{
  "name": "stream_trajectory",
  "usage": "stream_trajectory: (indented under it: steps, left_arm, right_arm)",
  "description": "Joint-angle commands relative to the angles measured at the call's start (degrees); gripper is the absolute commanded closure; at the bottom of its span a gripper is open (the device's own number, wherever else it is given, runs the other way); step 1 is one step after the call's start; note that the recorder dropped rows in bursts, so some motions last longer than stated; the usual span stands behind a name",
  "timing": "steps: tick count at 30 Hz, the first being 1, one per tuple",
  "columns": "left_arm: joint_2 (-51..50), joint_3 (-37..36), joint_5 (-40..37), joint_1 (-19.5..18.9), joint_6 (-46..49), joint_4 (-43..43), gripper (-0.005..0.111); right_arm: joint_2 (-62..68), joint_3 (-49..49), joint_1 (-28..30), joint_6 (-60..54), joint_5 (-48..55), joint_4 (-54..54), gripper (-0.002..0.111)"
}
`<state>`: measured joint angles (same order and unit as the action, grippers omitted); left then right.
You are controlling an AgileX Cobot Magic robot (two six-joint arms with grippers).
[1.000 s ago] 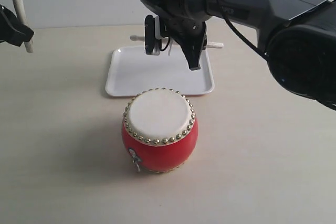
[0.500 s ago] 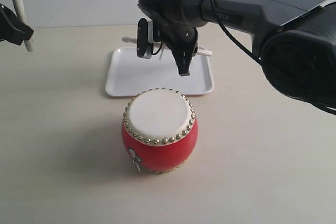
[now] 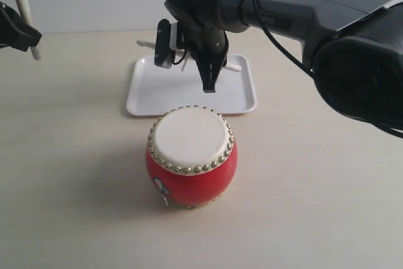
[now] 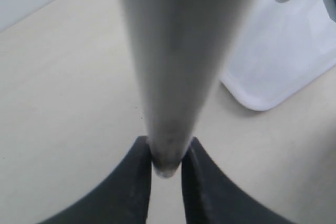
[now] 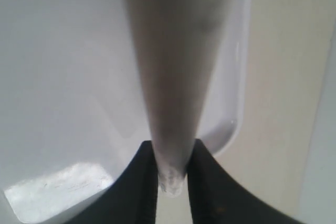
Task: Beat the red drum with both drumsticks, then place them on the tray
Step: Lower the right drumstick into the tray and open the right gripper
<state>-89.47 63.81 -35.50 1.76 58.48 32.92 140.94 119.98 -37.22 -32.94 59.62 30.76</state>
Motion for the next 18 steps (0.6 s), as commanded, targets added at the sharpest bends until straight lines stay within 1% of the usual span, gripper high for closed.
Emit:
stream_trajectory:
  steps: [1, 5, 9, 18]
  left_arm:
    - [0.08, 0.34, 0.92, -0.15, -0.17, 0.66, 0.107]
    - [0.08, 0.34, 0.92, -0.15, -0.17, 0.66, 0.107]
    - [0.08, 0.34, 0.92, -0.15, -0.17, 0.66, 0.107]
    - [0.08, 0.34, 0.92, -0.15, -0.17, 0.66, 0.107]
  right_arm:
    - [-0.12, 0.55, -0.09, 0.59, -0.62, -0.23, 0.108]
    - [-0.12, 0.55, -0.09, 2.07, 0.09, 0.29, 0.108]
    - [-0.12, 0.55, -0.09, 2.33, 1.05, 0.29, 0.094]
    - [-0.12, 0.55, -0.09, 2.71, 1.05, 0.29, 0.081]
